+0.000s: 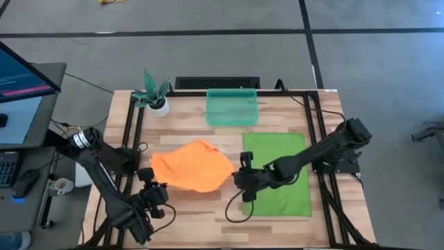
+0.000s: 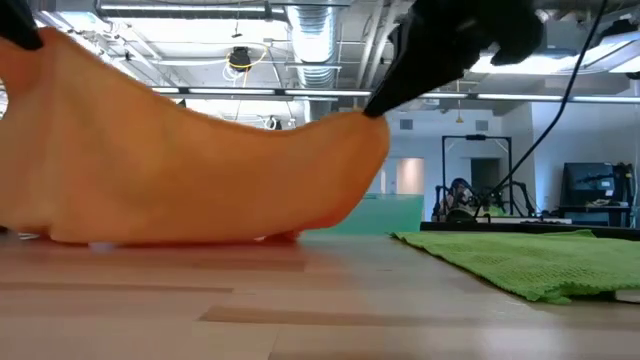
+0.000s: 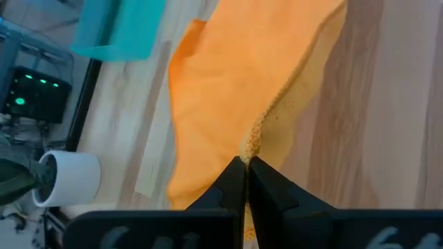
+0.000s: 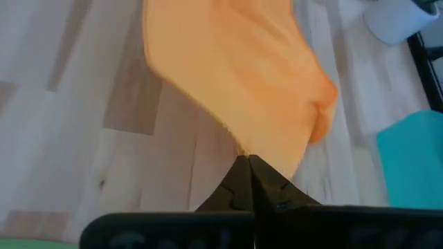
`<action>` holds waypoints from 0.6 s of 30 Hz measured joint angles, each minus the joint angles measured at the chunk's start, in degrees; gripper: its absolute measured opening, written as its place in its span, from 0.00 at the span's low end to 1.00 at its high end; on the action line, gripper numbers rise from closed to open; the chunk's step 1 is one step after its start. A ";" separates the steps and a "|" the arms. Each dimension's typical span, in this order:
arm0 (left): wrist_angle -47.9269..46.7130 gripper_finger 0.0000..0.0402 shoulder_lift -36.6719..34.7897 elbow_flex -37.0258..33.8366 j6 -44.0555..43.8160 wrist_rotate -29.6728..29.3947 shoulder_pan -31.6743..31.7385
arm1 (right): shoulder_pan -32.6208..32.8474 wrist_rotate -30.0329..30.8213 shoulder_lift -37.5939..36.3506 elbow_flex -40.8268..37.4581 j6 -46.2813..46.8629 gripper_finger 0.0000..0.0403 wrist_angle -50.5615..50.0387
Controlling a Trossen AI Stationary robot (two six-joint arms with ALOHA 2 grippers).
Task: Roll microfiber towels into tight, uniform cylinder then place into a basket
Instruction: Fold the orange towel
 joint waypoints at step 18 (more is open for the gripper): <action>12.65 0.00 1.51 -1.81 -3.19 9.96 0.51 | 1.85 -7.96 14.37 0.99 10.37 0.00 3.18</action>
